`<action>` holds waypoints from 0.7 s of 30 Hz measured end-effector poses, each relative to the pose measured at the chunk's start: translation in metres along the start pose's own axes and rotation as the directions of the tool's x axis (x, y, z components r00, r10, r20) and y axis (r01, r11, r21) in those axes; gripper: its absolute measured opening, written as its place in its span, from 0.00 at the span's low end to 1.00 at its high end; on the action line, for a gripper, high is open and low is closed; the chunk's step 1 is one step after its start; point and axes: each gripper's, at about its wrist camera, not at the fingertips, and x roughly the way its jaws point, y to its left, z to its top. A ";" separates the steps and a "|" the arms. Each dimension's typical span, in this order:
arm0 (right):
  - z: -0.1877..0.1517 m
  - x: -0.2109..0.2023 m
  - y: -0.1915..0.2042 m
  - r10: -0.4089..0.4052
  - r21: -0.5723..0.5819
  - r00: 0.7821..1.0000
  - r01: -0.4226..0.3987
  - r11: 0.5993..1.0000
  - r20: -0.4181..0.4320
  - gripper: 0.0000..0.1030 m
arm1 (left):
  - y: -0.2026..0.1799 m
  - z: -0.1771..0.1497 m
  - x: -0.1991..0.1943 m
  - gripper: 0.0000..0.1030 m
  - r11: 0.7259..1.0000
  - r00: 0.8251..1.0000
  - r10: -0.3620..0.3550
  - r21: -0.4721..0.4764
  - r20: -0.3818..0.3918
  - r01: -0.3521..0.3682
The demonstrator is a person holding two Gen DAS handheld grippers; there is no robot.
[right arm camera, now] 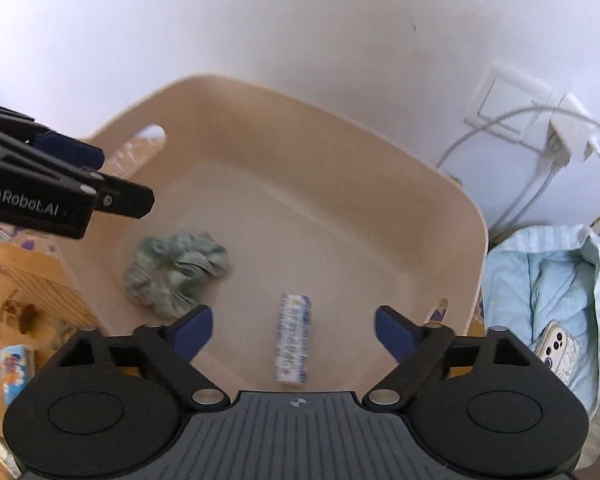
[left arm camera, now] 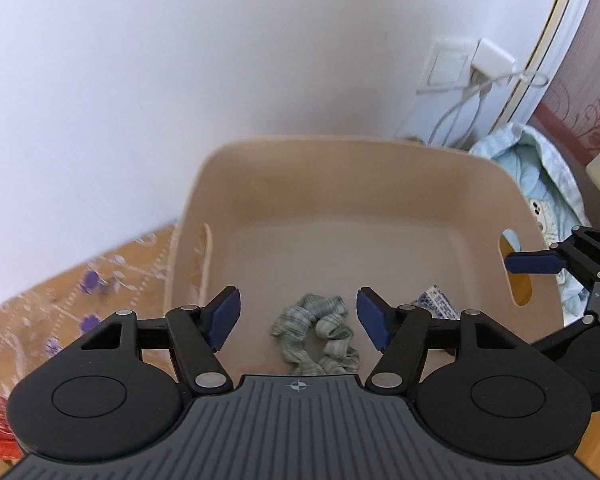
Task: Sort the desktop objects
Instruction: 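Open both grippers to drop the scrunchie and stick pack into the basket, then grasp the blue cartoon tissue pack with the left gripper while the right grasps the red fluffy clip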
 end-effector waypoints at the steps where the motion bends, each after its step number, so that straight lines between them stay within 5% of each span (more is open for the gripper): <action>1: -0.003 -0.007 0.005 0.004 -0.010 1.000 -0.004 1.000 0.017 0.91 | 0.001 0.000 -0.007 0.64 1.000 1.000 0.010 0.002 0.018 -0.010; 11: -0.011 -0.053 0.034 0.063 -0.060 0.990 -0.055 0.997 0.127 1.00 | 0.045 -0.023 -0.069 0.67 0.994 0.997 0.066 -0.088 0.046 -0.062; 21: -0.060 -0.079 0.052 0.120 -0.090 0.988 -0.111 0.990 0.102 1.00 | 0.082 -0.099 -0.087 0.67 0.968 0.987 0.146 -0.197 -0.068 -0.157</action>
